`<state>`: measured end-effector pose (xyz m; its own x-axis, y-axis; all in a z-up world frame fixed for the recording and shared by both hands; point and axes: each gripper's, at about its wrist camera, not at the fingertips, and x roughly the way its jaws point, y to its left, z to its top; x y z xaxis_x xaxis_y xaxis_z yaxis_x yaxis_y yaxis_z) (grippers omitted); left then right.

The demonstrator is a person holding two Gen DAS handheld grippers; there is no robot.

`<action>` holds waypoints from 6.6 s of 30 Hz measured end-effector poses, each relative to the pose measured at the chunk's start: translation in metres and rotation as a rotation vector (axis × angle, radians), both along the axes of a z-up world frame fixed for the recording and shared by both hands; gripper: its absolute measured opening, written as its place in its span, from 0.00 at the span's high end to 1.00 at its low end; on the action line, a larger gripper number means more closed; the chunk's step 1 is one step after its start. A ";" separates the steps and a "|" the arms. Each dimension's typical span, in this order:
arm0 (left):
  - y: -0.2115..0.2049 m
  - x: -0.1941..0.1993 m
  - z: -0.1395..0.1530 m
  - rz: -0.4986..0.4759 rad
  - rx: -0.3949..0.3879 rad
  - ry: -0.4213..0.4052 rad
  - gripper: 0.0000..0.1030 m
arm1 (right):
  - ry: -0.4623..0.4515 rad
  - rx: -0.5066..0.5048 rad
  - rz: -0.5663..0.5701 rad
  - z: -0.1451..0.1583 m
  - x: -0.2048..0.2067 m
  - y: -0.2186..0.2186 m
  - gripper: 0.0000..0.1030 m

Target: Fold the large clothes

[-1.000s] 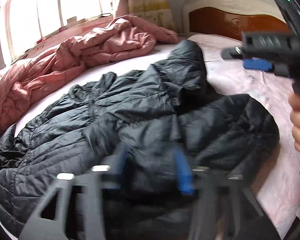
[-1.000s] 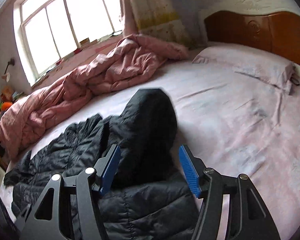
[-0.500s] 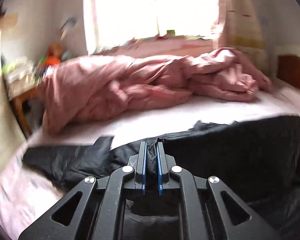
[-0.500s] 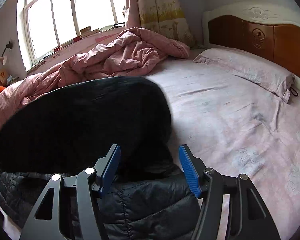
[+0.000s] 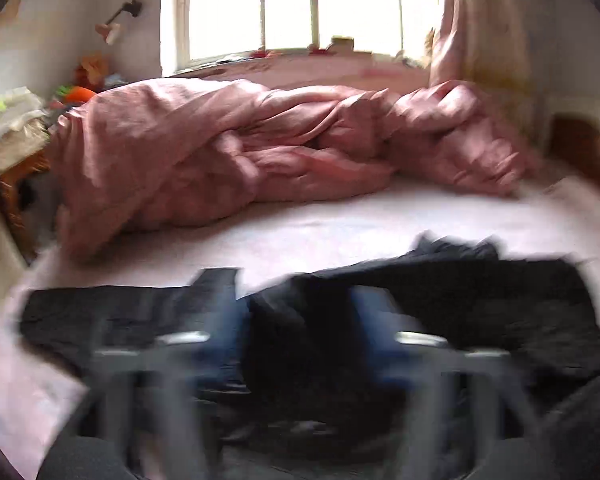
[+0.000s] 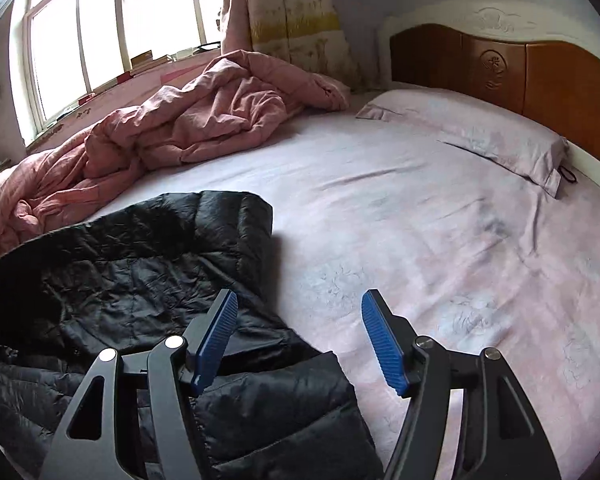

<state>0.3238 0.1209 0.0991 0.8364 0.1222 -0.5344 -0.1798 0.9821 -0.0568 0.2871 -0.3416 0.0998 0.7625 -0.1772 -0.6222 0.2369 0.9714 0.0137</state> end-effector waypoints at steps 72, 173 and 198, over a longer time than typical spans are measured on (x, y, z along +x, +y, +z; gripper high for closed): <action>-0.054 -0.073 0.084 -0.275 -0.263 -0.296 0.98 | 0.045 -0.035 0.189 -0.008 0.008 0.053 0.43; 0.036 -0.019 -0.043 -0.046 -0.334 0.183 0.29 | 0.150 -0.141 0.202 -0.016 0.090 0.097 0.81; -0.032 -0.072 -0.001 -0.182 -0.197 -0.113 0.29 | -0.067 0.080 0.177 0.014 -0.037 0.066 0.22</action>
<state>0.2522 0.0892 0.0985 0.8908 -0.1319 -0.4348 0.0164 0.9657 -0.2593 0.2502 -0.2754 0.1136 0.8175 0.0112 -0.5759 0.0582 0.9931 0.1020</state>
